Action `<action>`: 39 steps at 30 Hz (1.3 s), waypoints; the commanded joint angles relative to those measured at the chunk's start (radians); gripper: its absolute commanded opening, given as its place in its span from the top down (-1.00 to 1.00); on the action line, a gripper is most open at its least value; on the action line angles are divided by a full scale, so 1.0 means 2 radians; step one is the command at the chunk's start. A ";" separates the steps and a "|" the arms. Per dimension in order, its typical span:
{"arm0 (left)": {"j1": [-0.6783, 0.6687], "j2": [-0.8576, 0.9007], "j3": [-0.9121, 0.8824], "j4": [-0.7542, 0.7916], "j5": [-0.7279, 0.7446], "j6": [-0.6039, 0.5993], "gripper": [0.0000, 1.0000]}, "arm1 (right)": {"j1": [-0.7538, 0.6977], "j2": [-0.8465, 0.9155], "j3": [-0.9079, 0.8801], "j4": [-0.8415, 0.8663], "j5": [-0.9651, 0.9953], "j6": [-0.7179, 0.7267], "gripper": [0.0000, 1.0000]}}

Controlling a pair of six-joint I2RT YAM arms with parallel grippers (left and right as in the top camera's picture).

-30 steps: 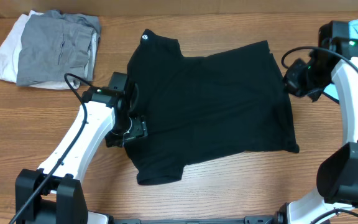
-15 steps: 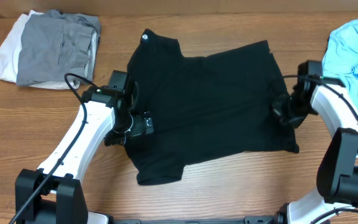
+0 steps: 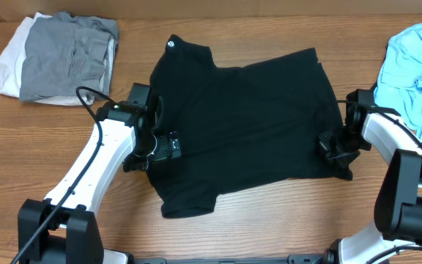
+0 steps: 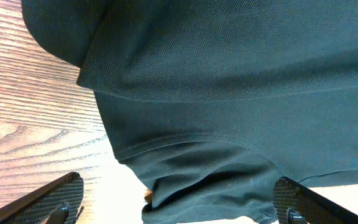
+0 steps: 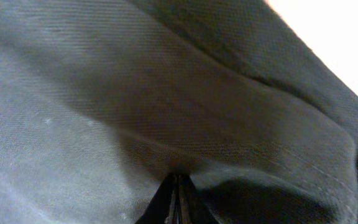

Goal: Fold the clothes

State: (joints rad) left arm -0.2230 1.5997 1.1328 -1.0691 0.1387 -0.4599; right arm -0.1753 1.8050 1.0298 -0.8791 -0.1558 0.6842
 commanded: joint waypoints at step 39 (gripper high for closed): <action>0.043 0.065 0.101 0.147 0.053 0.089 0.57 | -0.003 -0.237 0.013 -0.015 -0.114 -0.110 0.24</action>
State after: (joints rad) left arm -0.1455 1.6524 1.2362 -0.7788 0.1909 -0.3420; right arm -0.2268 1.3453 1.0271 -0.9180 -0.3351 0.5026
